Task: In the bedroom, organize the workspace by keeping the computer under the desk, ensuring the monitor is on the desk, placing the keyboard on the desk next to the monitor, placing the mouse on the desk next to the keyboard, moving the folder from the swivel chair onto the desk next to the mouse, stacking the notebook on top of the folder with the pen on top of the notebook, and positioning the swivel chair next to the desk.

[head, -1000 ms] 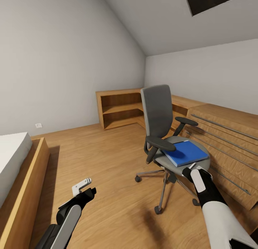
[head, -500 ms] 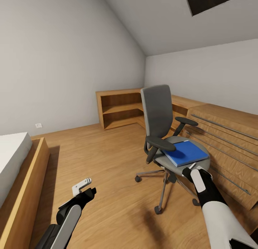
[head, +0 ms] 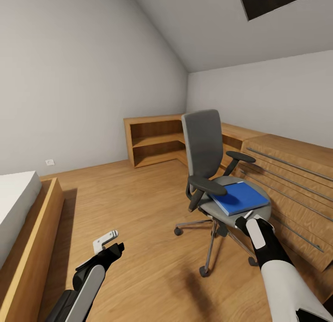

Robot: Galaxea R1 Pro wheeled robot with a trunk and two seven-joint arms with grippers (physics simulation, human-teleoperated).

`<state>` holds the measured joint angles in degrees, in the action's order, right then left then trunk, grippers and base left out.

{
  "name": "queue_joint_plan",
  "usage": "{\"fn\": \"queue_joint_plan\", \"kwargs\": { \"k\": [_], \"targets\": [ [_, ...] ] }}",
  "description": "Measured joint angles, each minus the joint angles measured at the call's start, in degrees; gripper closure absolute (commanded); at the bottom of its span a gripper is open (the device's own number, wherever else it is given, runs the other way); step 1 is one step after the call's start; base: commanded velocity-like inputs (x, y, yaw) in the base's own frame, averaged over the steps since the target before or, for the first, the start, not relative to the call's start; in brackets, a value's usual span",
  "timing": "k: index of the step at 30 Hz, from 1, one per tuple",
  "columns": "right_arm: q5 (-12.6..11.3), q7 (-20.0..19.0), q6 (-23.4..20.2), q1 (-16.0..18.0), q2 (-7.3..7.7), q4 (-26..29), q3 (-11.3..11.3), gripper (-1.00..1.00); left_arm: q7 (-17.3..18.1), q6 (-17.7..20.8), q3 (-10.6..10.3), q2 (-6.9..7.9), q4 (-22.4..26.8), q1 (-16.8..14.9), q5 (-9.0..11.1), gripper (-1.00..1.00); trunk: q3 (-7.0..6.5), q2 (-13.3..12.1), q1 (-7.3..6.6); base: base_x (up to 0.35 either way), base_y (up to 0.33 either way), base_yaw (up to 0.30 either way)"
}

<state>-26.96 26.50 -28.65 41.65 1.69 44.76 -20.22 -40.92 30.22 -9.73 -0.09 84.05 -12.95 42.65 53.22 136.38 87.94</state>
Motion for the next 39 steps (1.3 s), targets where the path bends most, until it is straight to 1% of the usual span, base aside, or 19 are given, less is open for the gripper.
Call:
{"fn": "queue_joint_plan", "kwargs": {
  "k": [17, 21, 23, 27, 39],
  "targets": [
    [0.1, 0.0, 0.0, 0.0, 0.01, 0.0, -0.1, 1.0, 0.0, 0.0, 0.0, 0.0, 0.0, 0.0, 0.0, -1.0, 0.0, 0.0, 0.0, 0.0, 0.0, 0.0],
    [0.0, 0.5, -0.1, 0.0, -0.03, 0.0, -0.1, 1.0, 0.0, 0.0, 0.0, 0.0, 0.0, 0.0, 0.0, -1.0, -0.01, 0.0, 0.0, 0.0, 0.0, 0.0],
    [0.3, 1.1, -0.5, 0.0, -0.07, 0.3, -0.1, 1.0, 0.0, 0.0, 0.0, 0.0, 0.0, 0.0, 0.0, -1.0, -0.01, 0.0, 0.0, 0.0, 0.0, 0.0],
    [-0.3, 1.8, -1.7, 0.0, -0.16, 0.9, -0.3, 1.0, 0.0, 0.0, 0.0, 0.0, 0.0, 0.0, 0.0, -1.0, -0.01, 0.0, -0.01, 0.0, 0.0, 0.0],
    [-0.1, 2.0, -2.2, 0.0, -0.21, 1.2, -0.5, 1.0, 0.0, 0.0, 0.0, 0.0, 0.0, 0.0, 0.0, -1.0, -0.01, 0.0, 0.0, 0.0, 0.0, 0.0]
  ]
}}
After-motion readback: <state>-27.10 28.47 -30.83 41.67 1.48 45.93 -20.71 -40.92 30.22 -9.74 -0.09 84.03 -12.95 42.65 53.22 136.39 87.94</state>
